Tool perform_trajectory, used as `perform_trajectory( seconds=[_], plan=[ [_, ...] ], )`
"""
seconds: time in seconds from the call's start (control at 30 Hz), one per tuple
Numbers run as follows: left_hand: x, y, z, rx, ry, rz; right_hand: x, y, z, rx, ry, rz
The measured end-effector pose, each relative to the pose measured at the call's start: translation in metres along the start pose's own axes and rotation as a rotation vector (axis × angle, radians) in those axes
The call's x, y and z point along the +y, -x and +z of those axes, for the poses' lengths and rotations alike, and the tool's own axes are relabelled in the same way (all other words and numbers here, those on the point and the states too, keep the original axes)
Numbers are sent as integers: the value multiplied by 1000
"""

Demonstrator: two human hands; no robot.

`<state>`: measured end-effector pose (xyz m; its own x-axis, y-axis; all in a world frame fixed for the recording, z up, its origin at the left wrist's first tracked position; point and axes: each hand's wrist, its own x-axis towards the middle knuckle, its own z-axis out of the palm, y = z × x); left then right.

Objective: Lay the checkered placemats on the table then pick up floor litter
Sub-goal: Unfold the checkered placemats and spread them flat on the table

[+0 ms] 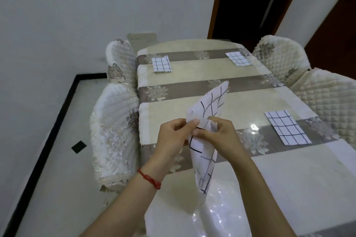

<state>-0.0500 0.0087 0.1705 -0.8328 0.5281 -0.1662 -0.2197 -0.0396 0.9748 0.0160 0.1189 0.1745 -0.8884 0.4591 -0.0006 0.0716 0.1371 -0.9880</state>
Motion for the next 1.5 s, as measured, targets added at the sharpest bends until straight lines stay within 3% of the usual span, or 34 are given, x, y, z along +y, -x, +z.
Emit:
perform_trajectory(
  seconds=[0.27, 0.5, 1.0, 1.23, 1.5],
  plan=[
    [8, -40, -90, -140, -45, -21, 0, -4, 67, 255, -72, 49],
    [24, -89, -118, -138, -119, 11, 3, 0, 43, 590, 60, 46],
    [62, -191, -109, -147, -348, 232, 1, -25, -18, 982, 232, 176],
    [66, -272, -86, -302, -419, 245, 7, -45, -24, 1219, 136, 214],
    [83, -348, -44, -574, -416, 276, -1, -71, 2, 1504, 74, 127]
  ],
)
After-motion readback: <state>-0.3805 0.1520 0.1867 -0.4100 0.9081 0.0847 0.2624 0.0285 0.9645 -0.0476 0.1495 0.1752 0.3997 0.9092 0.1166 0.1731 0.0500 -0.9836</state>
